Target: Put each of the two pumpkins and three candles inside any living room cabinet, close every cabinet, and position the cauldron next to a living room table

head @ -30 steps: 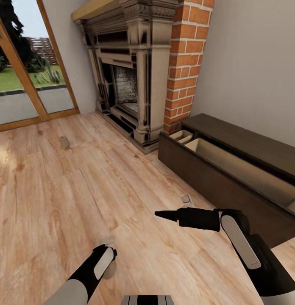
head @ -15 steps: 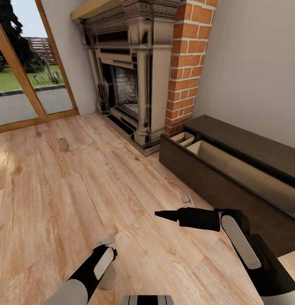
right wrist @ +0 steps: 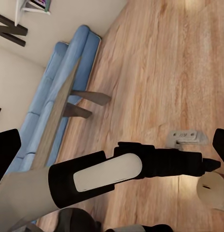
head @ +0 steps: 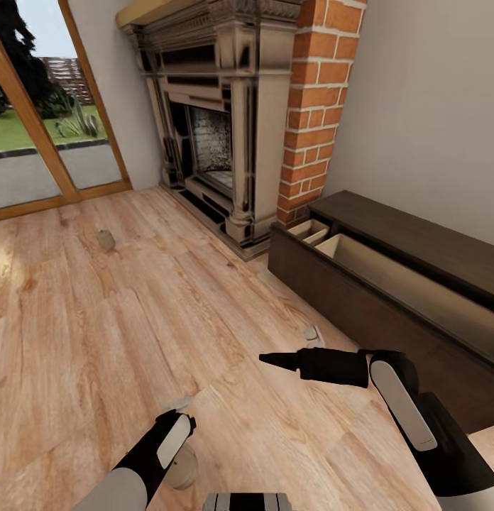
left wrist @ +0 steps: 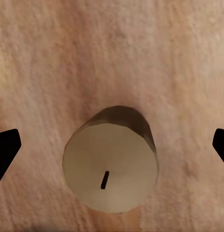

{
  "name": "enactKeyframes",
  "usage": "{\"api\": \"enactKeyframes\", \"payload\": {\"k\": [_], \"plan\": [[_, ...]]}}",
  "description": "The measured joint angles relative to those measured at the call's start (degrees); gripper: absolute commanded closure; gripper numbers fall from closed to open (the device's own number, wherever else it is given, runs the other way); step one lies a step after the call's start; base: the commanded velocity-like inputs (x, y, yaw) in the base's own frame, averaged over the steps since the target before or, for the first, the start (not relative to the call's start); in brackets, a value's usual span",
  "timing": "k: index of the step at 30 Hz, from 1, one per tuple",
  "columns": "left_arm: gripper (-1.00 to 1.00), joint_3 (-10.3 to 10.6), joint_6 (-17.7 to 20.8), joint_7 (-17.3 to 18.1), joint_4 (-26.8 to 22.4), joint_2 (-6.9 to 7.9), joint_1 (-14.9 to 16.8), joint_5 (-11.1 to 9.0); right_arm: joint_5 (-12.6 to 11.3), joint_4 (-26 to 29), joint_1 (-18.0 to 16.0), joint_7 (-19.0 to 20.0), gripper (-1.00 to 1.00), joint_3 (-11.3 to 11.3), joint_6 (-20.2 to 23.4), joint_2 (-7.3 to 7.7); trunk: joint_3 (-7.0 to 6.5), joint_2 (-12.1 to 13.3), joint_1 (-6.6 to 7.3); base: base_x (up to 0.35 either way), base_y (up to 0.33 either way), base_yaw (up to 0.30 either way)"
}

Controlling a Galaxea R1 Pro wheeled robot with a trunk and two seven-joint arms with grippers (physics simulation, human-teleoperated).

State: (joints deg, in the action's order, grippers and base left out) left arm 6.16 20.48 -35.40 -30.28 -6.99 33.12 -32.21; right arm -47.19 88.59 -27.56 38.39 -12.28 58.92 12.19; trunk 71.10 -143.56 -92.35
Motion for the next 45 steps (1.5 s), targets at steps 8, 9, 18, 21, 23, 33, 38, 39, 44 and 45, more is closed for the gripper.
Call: {"api": "enactKeyframes", "payload": {"k": [8,9,18,21,23,33,38,39,44,45], "plan": [[-1.0,-0.02,-0.19,-0.08,-0.03,0.0,0.0,0.04,0.0,-0.06,0.0,0.0,-1.0,0.0,0.0,0.06,1.77,-0.11,-0.21,0.0,0.0,0.0],[-1.0,-0.03,-0.19,-0.08,-0.03,0.0,0.0,0.03,0.0,-0.06,0.0,0.0,-1.0,0.0,0.0,0.05,2.0,-0.12,-0.23,0.0,0.0,0.0],[-1.0,-0.09,-0.2,-0.01,-0.03,0.0,0.0,0.01,0.0,0.0,0.0,0.07,-1.0,0.0,0.0,0.08,3.99,-0.24,-0.46,0.0,0.0,0.0],[-1.0,-0.05,-0.26,0.04,-0.03,0.0,0.0,0.07,0.0,0.0,0.0,0.08,-1.0,0.0,0.0,0.08,4.66,-0.28,-0.54,0.0,0.0,0.0],[-1.0,-0.02,-0.28,0.07,-0.03,-0.04,0.0,0.08,0.0,0.0,0.0,0.09,-1.0,0.01,0.0,0.08,5.1,-0.31,-0.59,0.0,0.0,0.0],[-1.0,0.15,-0.38,0.24,-0.03,-0.08,0.0,0.1,-0.04,0.0,0.0,0.09,-1.0,0.01,0.01,0.08,6.21,-0.38,-0.72,0.0,0.0,0.0],[-1.0,0.17,-0.38,0.26,-0.03,-0.14,0.0,0.1,0.0,0.0,0.0,0.09,-1.0,0.06,0.0,0.08,7.32,-0.44,-0.85,0.0,0.0,0.0],[-1.0,0.17,-0.41,0.28,-0.03,-0.15,0.0,0.1,0.0,0.0,0.0,0.09,-1.0,0.07,0.0,0.08,7.54,-0.46,-0.88,0.0,0.0,0.0],[-1.0,0.25,-0.93,0.41,-0.34,-0.21,0.04,-0.12,-0.04,0.0,0.0,0.12,-1.0,0.07,0.0,0.08,8.64,-0.53,-0.99,0.0,0.0,0.0],[-1.0,0.26,-0.98,0.43,-0.73,-0.21,0.03,-0.27,-0.03,0.0,0.0,0.14,-1.0,0.04,0.0,0.08,8.86,-0.54,-1.02,0.0,0.0,0.0]]}}
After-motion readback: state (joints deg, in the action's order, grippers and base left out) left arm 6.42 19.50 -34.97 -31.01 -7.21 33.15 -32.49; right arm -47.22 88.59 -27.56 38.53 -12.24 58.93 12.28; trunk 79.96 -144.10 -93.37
